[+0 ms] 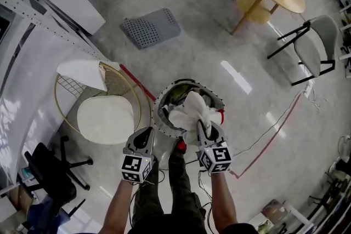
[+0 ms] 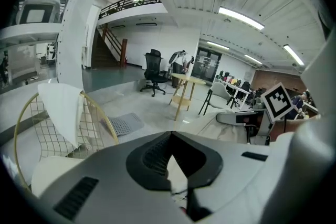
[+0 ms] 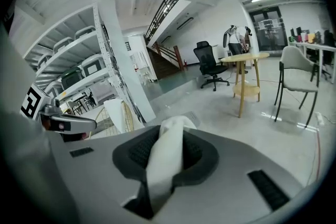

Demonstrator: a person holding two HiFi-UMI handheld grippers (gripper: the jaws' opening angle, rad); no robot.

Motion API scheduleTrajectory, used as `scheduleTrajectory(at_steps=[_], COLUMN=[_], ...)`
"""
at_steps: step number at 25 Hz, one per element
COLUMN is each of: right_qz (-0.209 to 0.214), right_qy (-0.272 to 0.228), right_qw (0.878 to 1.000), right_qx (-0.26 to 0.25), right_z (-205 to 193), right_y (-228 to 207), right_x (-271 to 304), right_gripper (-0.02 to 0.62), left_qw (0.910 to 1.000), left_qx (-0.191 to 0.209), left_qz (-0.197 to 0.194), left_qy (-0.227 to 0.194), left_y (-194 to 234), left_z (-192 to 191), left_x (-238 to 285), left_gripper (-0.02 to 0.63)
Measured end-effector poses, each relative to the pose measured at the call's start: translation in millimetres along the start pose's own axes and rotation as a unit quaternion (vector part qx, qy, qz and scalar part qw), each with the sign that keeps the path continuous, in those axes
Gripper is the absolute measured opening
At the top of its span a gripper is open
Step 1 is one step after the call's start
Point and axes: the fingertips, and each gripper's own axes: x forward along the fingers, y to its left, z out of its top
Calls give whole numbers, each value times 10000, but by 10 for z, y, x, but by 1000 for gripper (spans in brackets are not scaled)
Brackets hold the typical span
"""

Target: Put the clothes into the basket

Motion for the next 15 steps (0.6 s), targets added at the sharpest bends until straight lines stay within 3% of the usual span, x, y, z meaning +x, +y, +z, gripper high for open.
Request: scheduleTrajectory(at_steps=[6, 11, 13, 15], right_qz=[-41, -147, -227, -256], right_qy=[313, 402, 478, 492], right_qw=[9994, 9990, 9986, 9984], right_qx=[101, 148, 96, 146], right_z=[-451, -609, -637, -631], right_y=[-200, -310, -337, -355], right_x=[234, 360, 418, 457], right_gripper=[80, 90, 108, 206], left_qw=[9996, 9994, 9994, 9993], left_qx=[-91, -135, -162, -180], left_qz=[82, 108, 148, 181], left_qy=[247, 294, 283, 271], left_y=[96, 100, 105, 101], left_z=[-367, -421, -404, -377], left_x=[200, 281, 274, 254], left_gripper=[2, 1, 2, 0])
